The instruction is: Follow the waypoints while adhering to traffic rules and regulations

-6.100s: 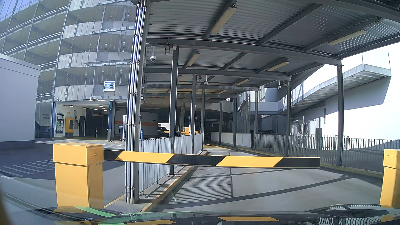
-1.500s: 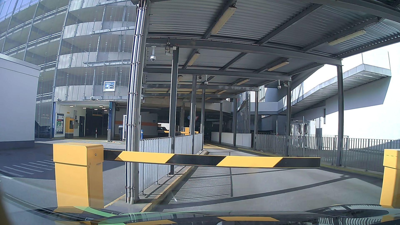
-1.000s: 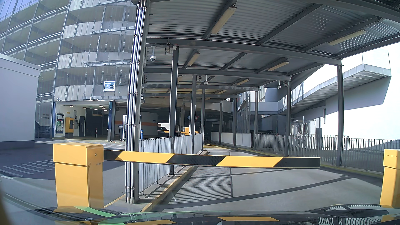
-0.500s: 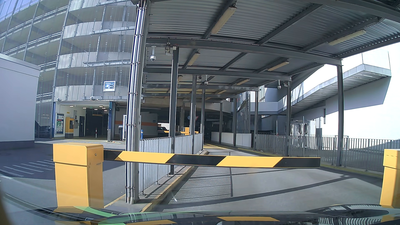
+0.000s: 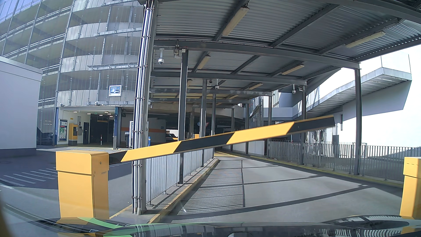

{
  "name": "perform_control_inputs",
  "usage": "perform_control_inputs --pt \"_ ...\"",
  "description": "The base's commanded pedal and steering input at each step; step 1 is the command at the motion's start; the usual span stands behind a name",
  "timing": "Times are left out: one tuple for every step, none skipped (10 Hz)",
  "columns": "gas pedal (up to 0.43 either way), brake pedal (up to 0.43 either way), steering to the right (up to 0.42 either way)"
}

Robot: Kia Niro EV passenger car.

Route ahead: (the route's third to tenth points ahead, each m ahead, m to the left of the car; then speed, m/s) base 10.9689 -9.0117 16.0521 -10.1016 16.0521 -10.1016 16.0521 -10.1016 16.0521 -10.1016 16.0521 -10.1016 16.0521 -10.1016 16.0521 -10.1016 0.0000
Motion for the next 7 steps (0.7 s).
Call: perform_control_inputs --pt "0.0 0.274 0.048" --pt "0.0 0.274 0.048" --pt "0.0 0.274 0.048" --pt "0.0 0.274 0.048" --pt "0.0 0.268 0.048" --pt "0.0 0.256 0.048" --pt "0.0 0.226 0.048"
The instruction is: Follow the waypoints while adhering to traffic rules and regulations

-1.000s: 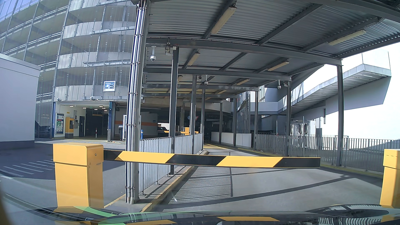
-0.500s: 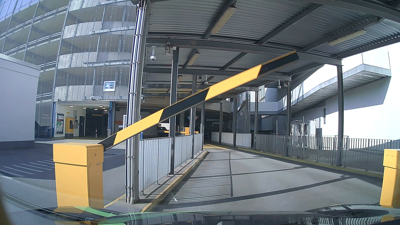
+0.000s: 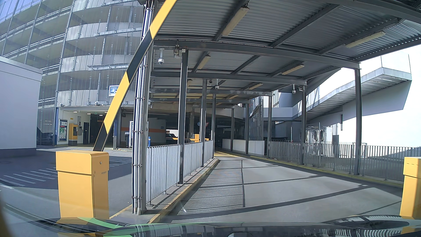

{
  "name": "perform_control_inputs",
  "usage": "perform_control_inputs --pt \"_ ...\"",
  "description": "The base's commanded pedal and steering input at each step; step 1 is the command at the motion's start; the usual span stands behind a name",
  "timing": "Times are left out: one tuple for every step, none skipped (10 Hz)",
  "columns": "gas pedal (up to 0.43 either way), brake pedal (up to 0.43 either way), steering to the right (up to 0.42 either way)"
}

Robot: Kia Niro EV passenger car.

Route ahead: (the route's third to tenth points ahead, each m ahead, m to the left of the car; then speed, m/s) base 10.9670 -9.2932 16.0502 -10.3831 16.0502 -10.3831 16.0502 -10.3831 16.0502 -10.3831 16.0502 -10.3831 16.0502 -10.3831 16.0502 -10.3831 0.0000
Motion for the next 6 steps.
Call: perform_control_inputs --pt "0.0 0.195 0.048" --pt "0.0 0.134 0.048" --pt "0.0 0.024 0.048" --pt "0.0 0.0 0.053" --pt "0.0 0.0 0.067" --pt "0.0 0.0 0.085"
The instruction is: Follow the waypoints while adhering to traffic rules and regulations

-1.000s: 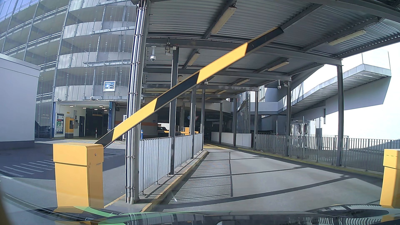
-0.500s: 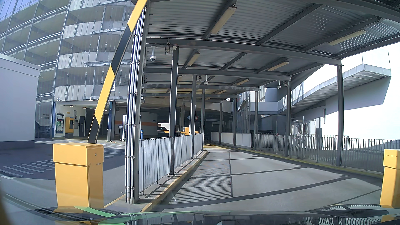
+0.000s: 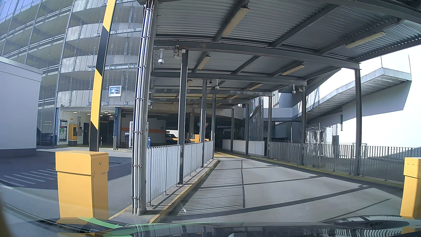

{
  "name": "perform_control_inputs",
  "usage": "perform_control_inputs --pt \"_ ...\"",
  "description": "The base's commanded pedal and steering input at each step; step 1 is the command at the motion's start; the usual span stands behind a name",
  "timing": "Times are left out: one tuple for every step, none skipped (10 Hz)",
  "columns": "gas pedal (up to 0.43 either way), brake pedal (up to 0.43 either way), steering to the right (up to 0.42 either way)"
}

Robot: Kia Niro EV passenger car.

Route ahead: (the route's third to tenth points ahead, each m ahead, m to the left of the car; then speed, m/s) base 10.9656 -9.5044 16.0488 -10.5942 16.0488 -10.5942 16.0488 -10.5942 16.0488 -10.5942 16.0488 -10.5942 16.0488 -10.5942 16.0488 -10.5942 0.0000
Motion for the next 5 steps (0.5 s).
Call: perform_control_inputs --pt "0.0 0.0 0.106" --pt "0.0 0.0 0.12" --pt "0.0 0.0 0.132" --pt "0.0 0.0 0.145" --pt "0.0 0.0 0.154"
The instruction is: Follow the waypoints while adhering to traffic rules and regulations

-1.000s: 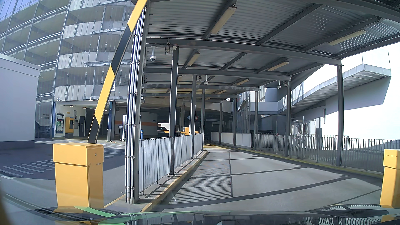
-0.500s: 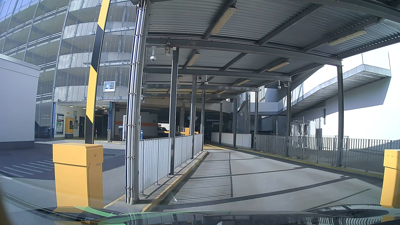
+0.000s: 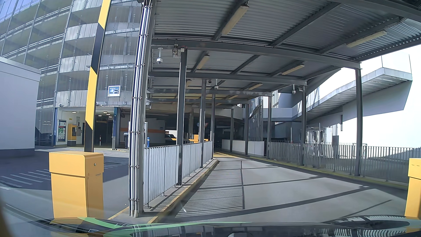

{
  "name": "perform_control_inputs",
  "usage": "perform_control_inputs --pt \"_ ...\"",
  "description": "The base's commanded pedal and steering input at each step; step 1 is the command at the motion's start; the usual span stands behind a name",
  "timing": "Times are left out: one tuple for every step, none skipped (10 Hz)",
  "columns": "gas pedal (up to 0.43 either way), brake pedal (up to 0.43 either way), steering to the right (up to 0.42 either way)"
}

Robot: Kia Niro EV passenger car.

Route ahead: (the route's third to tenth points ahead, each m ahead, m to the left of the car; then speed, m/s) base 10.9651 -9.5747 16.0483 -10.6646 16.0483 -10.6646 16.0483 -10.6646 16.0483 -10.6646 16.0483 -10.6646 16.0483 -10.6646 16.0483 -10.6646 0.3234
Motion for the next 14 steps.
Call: perform_control_inputs --pt "0.0 0.0 0.159" --pt "0.0 0.0 0.161" --pt "0.0 0.0 0.164" --pt "0.0 0.0 0.168" --pt "0.0 0.0 0.174" --pt "0.0 0.012 0.182" --pt "0.0 0.073 0.19" --pt "0.0 0.122 0.193" --pt "0.0 0.14 0.192" --pt "0.0 0.146 0.191" --pt "0.0 0.146 0.187" --pt "0.0 0.134 0.175" --pt "0.0 0.104 0.165" --pt "0.0 0.098 0.162"
